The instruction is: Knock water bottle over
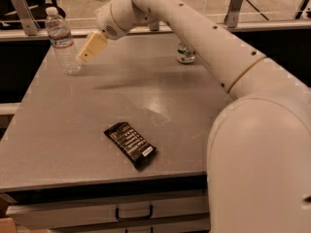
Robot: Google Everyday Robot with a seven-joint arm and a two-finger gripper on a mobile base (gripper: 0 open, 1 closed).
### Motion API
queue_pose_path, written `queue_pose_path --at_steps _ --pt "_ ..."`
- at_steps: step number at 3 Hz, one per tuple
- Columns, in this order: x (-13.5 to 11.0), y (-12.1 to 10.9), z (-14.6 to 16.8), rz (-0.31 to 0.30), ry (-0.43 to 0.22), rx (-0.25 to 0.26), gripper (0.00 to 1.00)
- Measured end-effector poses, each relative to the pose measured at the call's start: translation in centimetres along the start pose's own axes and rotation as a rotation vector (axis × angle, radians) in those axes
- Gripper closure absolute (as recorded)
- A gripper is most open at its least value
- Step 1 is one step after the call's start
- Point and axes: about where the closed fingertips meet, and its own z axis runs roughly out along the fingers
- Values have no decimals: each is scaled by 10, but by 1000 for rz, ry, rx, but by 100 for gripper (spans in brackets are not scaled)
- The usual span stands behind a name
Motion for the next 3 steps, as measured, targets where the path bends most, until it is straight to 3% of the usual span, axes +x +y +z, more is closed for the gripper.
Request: queue_pose_path --at_steps 2,3 --pt "-20 23 51 148 -120 -90 0" --pt "-36 24 65 171 -188 -102 18"
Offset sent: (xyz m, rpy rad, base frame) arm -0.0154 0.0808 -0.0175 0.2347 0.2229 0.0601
